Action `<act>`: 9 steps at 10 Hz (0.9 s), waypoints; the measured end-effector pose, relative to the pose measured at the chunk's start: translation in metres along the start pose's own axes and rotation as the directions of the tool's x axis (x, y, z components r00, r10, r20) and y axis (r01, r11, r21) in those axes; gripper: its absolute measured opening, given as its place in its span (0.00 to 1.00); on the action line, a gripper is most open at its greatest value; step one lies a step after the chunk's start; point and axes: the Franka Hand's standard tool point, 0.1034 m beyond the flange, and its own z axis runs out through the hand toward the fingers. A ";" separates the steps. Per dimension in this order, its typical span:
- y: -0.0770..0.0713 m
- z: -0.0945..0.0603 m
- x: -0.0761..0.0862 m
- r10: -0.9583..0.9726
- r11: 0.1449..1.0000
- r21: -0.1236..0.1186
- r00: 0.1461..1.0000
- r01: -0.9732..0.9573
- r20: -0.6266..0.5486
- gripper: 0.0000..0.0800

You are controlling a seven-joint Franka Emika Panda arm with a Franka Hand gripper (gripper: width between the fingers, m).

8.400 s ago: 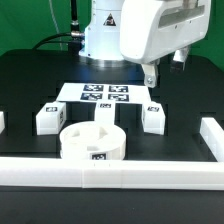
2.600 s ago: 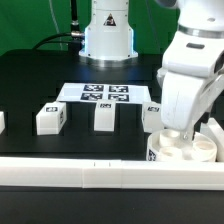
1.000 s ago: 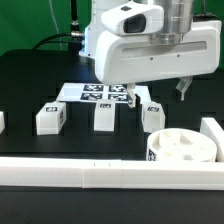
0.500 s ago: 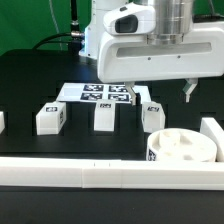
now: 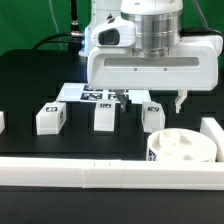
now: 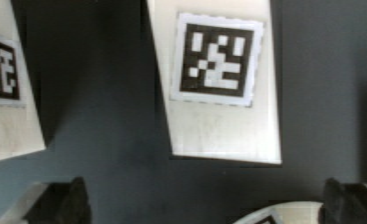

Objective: Assemble stool

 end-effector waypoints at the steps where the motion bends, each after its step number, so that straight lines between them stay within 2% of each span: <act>1: -0.001 0.005 -0.005 0.002 1.000 -0.008 0.997 -0.002 0.079 0.81; 3: -0.001 0.005 -0.002 -0.007 1.000 -0.016 0.974 0.011 0.225 0.81; 5: 0.000 0.007 -0.005 -0.009 1.000 -0.021 0.946 0.016 0.324 0.81; 6: 0.001 0.007 -0.011 -0.008 0.999 -0.026 0.913 0.021 0.409 0.81; 8: -0.001 0.011 -0.009 -0.007 0.999 -0.029 0.868 0.025 0.497 0.81; 9: -0.001 0.011 -0.016 -0.004 0.999 -0.035 0.818 0.030 0.575 0.81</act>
Offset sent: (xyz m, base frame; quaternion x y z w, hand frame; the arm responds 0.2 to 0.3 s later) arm 0.0000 0.0000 0.0000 0.0000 -0.1938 0.0000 0.9810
